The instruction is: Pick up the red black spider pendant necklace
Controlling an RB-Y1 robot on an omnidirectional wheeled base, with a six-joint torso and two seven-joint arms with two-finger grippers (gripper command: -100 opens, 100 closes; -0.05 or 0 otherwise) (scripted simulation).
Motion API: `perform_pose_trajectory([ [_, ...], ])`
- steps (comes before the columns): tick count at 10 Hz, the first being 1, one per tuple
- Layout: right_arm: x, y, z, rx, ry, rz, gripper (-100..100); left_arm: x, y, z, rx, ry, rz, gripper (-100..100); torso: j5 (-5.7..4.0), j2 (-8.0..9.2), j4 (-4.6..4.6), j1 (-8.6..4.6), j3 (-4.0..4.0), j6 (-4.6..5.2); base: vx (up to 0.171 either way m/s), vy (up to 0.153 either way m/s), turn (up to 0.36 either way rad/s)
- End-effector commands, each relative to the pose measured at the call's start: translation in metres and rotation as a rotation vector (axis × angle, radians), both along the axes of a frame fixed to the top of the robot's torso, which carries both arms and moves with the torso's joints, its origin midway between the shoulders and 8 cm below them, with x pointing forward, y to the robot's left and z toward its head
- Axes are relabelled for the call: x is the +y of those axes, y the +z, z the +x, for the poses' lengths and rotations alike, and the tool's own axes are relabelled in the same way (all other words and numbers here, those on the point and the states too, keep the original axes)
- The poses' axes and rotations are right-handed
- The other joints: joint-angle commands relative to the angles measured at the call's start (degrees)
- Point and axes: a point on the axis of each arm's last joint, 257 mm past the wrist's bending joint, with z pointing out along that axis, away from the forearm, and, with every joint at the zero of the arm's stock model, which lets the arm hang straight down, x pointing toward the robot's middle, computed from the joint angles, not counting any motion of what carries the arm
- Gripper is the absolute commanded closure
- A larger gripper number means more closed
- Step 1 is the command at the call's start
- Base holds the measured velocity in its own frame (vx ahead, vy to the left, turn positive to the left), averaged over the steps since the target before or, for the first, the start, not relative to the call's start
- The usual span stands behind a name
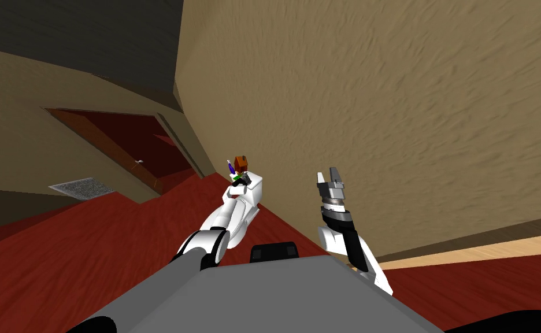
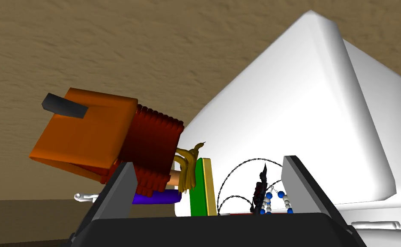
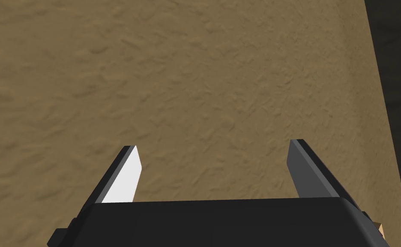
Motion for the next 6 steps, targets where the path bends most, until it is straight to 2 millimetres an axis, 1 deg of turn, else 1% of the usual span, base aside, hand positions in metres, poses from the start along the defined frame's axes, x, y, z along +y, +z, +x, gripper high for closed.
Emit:
perform_pose_trajectory([
  [1, 0.0, 0.0, 0.0, 0.0, 0.0, 0.0, 0, 0.001, -0.009, 0.001, 0.037, 0.005, -0.004, -100, 0.0, 0.0, 0.0, 0.0, 0.0, 0.0, -0.001, -0.044, 0.046],
  [2, 0.0, 0.0, 0.0, 0.0, 0.0, 0.0, 0, 0.002, -0.014, 0.004, 0.078, 0.011, -0.011, -100, 0.0, 0.02, 0.0, 0.01, 0.01, 0.0, 0.002, -0.049, 0.079],
  [3, 0.0, 0.0, 0.0, 0.0, 0.0, 0.0, 0, 0.002, -0.018, 0.003, 0.087, 0.012, -0.01, -100, 0.0, 0.01, 0.0, -0.01, 0.01, -0.01, 0.007, -0.043, 0.04],
  [4, 0.0, 0.0, 0.0, 0.0, 0.0, 0.0, 0, 0.004, -0.026, 0.005, 0.134, 0.02, -0.017, -100, 0.0, 0.0, -0.01, 0.01, 0.0, 0.01, 0.013, -0.044, 0.064],
  [5, 0.0, 0.0, 0.0, 0.0, 0.0, 0.0, 0, 0.005, -0.028, 0.007, 0.163, 0.026, -0.023, -100, 0.0, -0.02, -0.01, 0.01, -0.01, -0.01, 0.013, -0.067, 0.124],
  [6, 0.0, 0.0, 0.0, 0.0, 0.0, 0.0, 0, 0.006, -0.033, 0.006, 0.179, 0.027, -0.022, -100, -0.01, -0.03, -0.01, -0.05, -0.02, -0.01, 0.007, -0.054, 0.05],
])
